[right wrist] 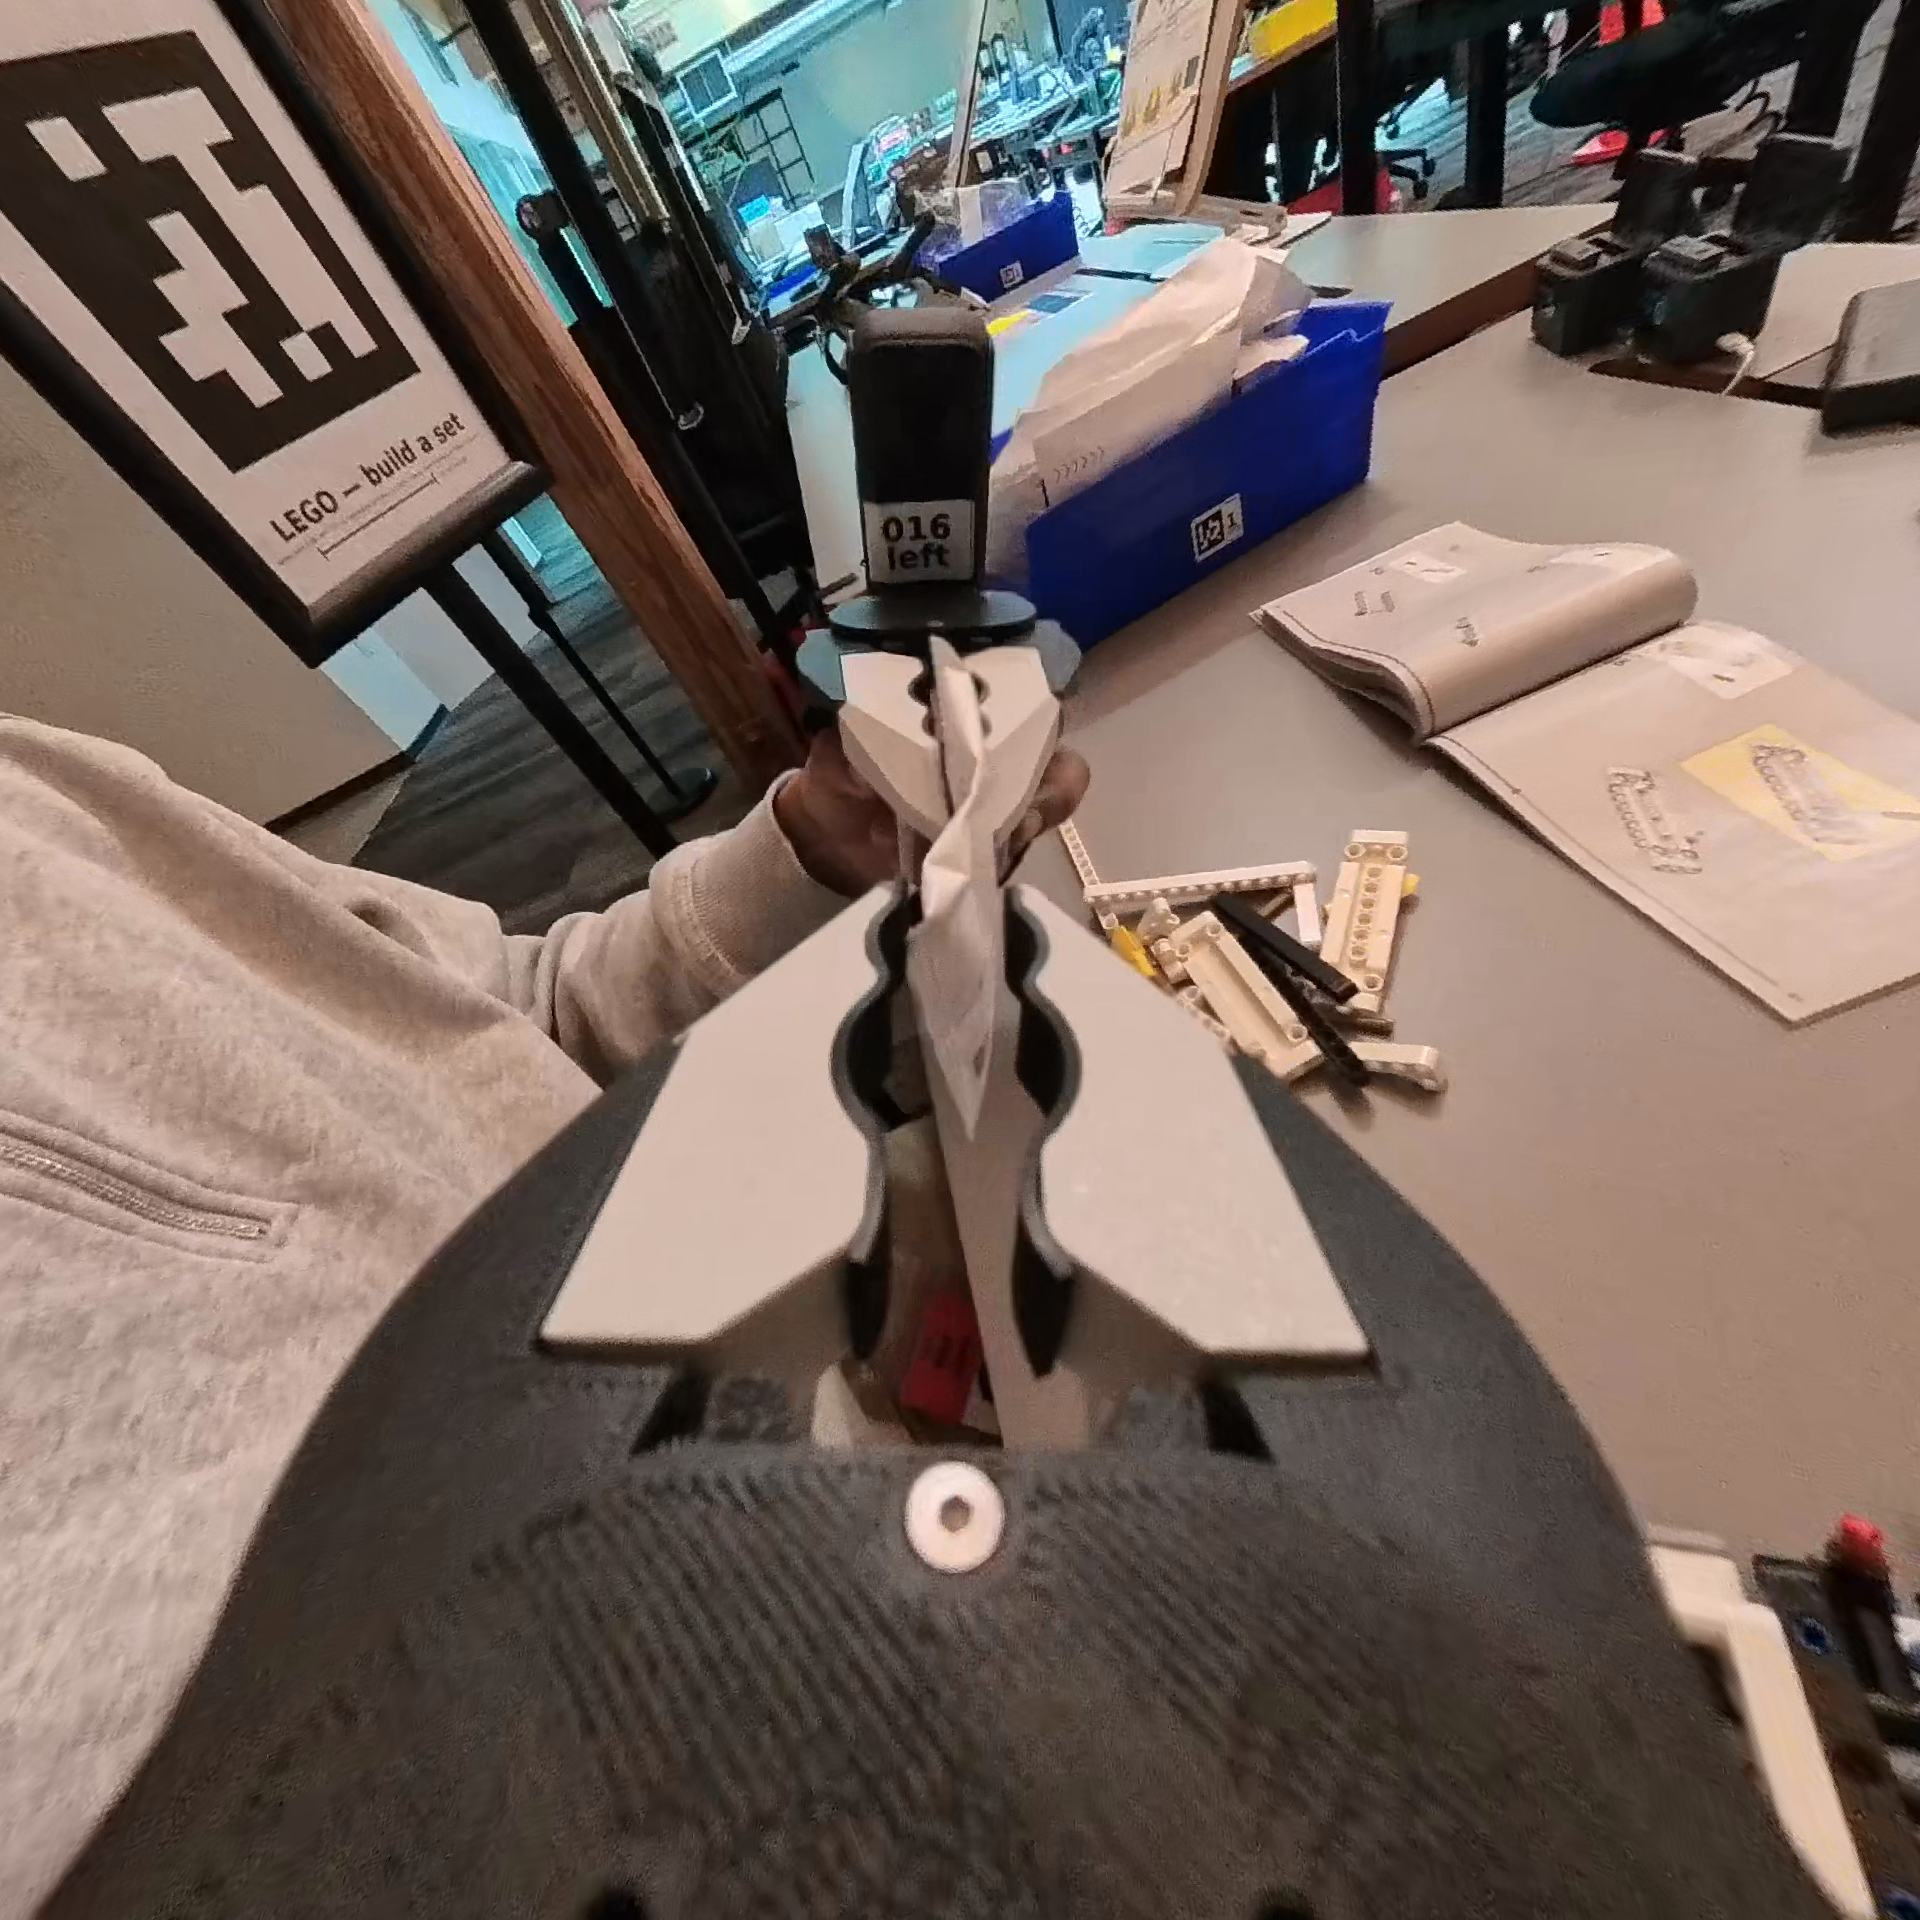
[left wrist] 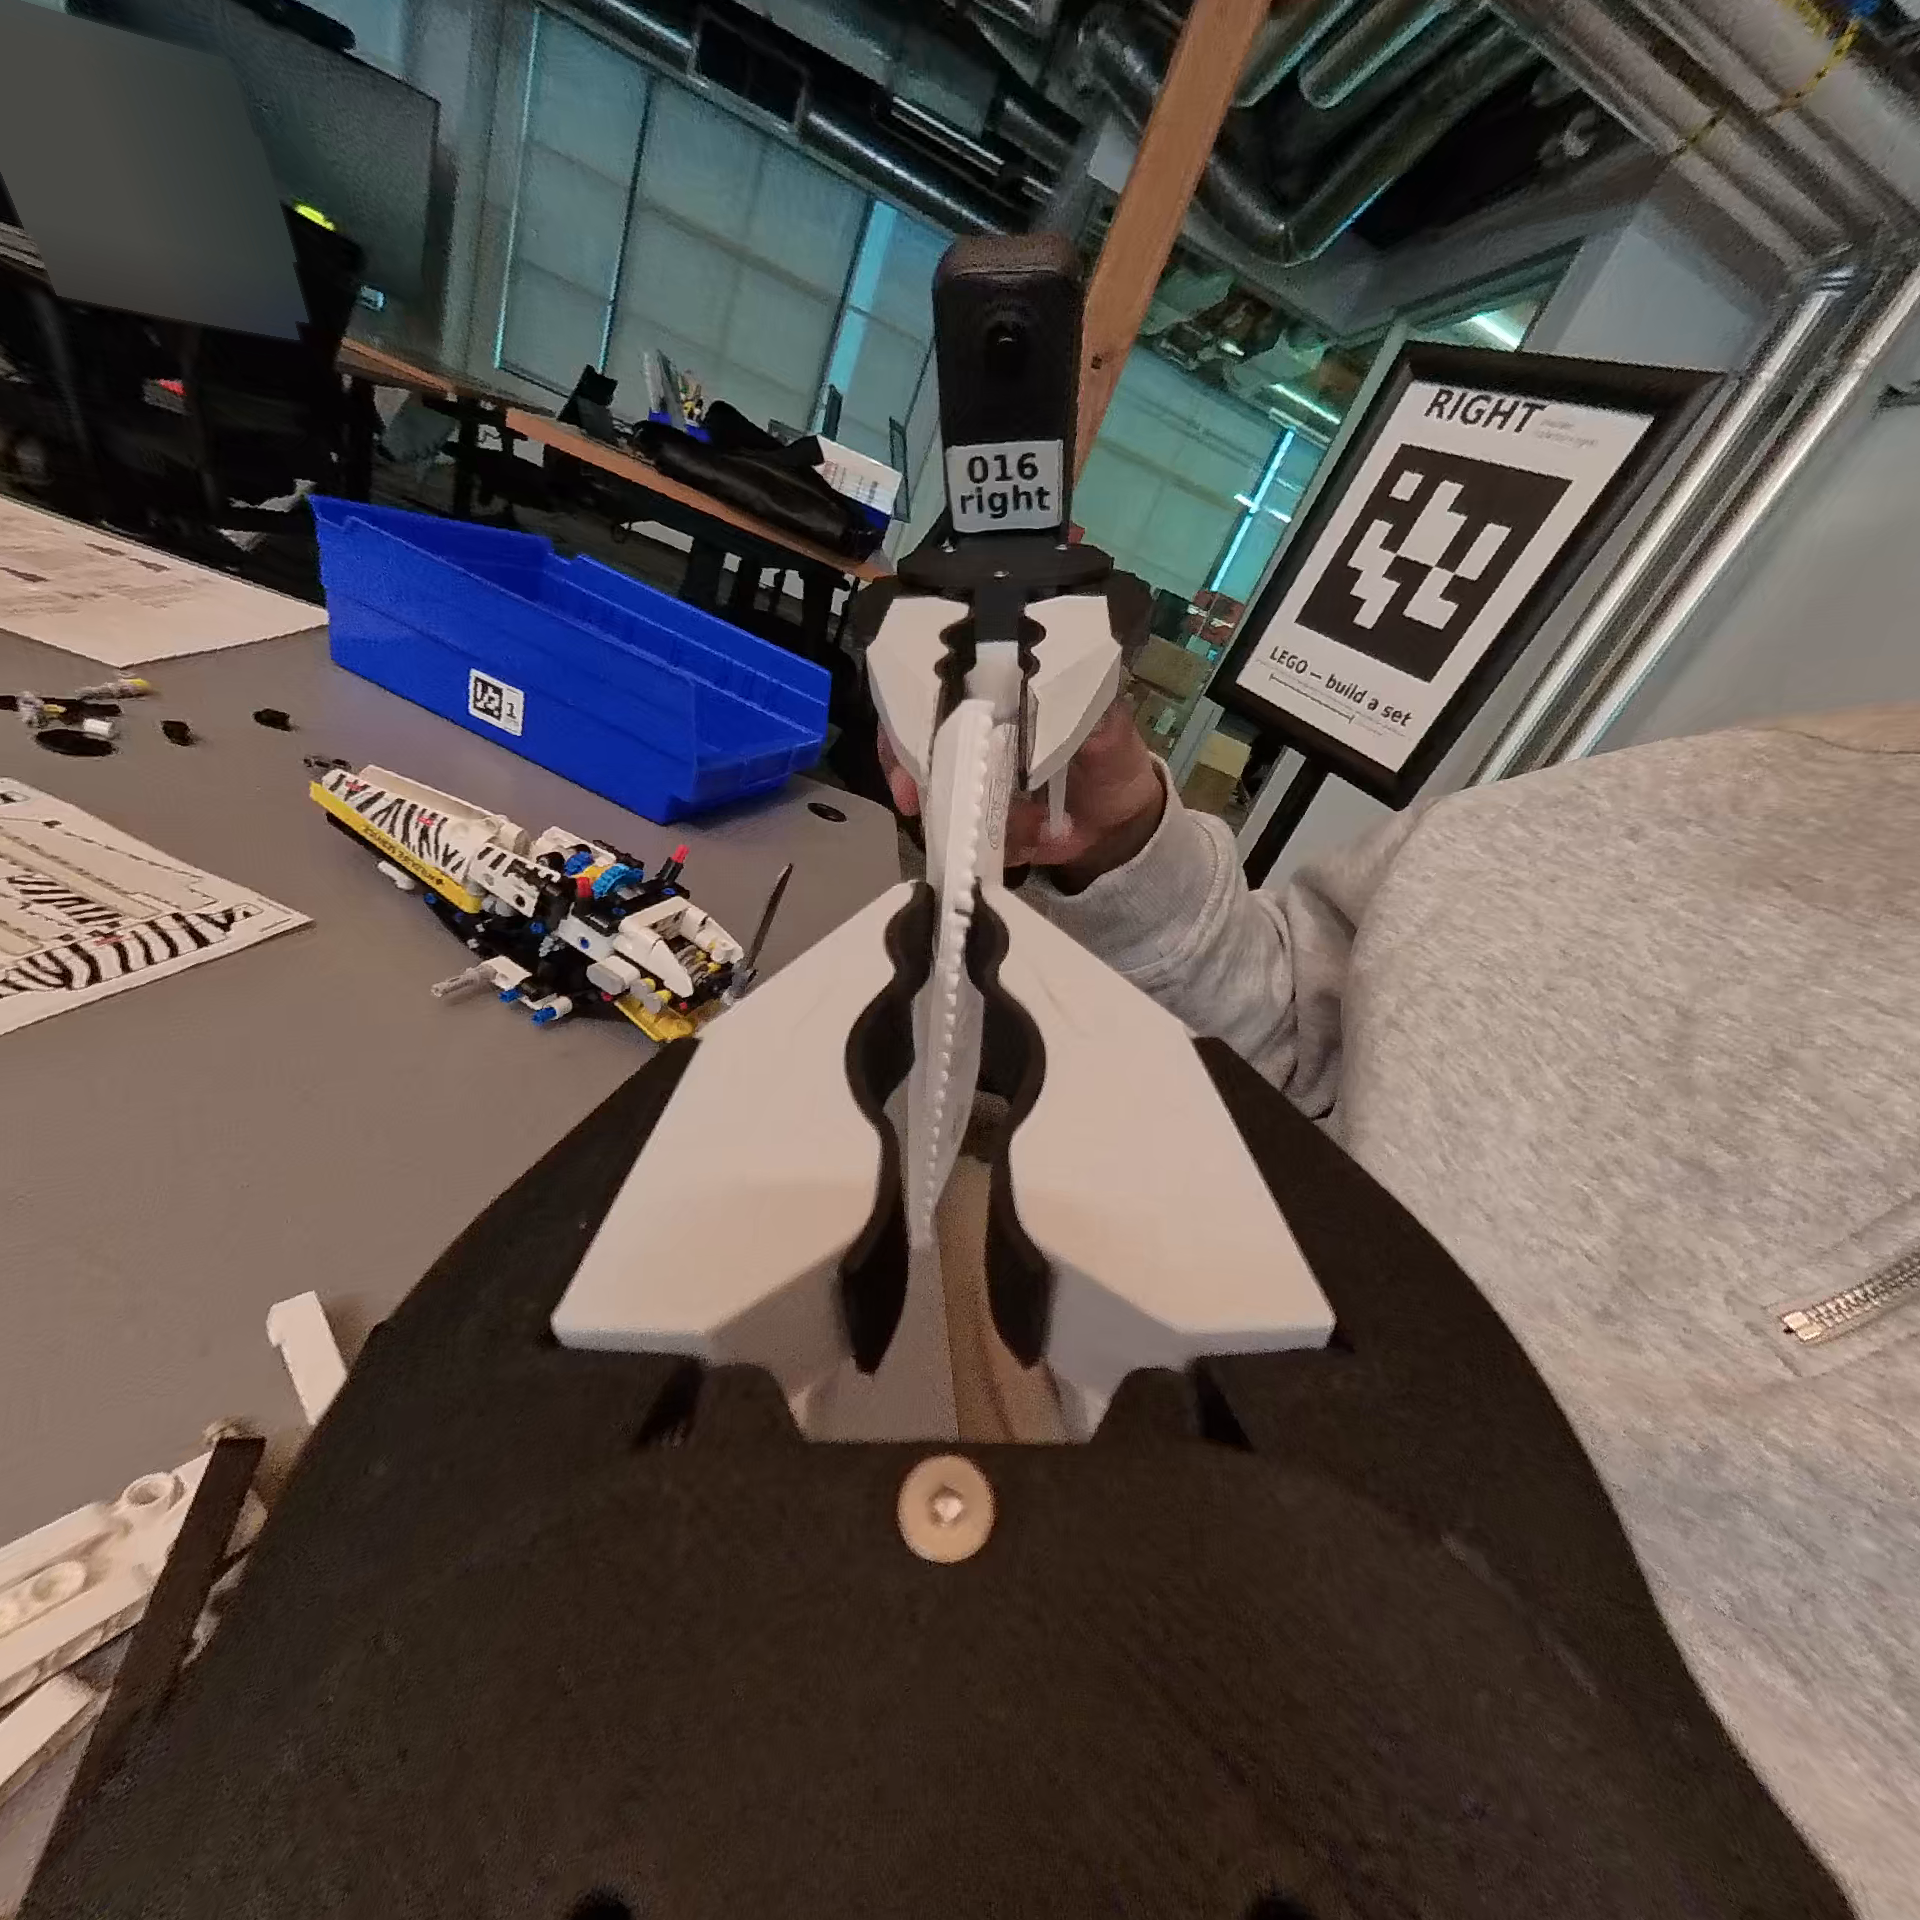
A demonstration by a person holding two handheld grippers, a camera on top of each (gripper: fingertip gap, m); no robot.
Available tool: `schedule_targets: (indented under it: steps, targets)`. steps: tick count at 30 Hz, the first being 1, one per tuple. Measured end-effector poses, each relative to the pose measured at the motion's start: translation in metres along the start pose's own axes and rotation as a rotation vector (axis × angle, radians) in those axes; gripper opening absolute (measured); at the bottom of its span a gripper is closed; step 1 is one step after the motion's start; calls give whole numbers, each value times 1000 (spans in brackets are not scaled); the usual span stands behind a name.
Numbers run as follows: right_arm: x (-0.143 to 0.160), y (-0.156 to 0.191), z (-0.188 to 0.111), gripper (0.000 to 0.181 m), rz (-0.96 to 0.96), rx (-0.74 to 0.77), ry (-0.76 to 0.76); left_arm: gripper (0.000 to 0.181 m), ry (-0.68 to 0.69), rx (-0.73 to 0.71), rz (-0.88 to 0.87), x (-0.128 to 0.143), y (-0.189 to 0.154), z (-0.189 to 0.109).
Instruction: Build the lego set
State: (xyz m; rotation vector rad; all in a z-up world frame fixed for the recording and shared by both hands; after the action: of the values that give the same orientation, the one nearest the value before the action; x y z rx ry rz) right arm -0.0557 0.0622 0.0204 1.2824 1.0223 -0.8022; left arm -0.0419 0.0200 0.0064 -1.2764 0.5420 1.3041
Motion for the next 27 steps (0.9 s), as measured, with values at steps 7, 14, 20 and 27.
schedule_targets:
  steps: [7, 14, 20, 27]
  targets:
    - [-2, -1, -4, 0, -69, 65, 46, 5, 9, -9, 21, 0, 0, -2]
    - [-6, 10, 0, 0, -308, 131, 98, 83, -34, -166, 73, -7, 21, -7]
    - [6, 7, 9, 0, -311, 155, 185, 93, -41, -158, 106, -12, 16, -10]
    - [10, 16, 20, 0, -263, 95, 180, 82, 23, -128, 148, -2, 10, -9]
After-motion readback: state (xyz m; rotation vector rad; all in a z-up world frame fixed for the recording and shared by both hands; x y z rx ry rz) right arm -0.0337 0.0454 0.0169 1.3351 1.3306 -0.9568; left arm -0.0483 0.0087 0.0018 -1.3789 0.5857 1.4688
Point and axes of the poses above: each gripper's, where its closed fingertips meet, z out along the fingers, x out of its underside, y = z × x across the jaws, the point moved 1 cm from there along -z, back along the fingers, and after that the axes turned 12 degrees about -y, right-handed, at the moved point
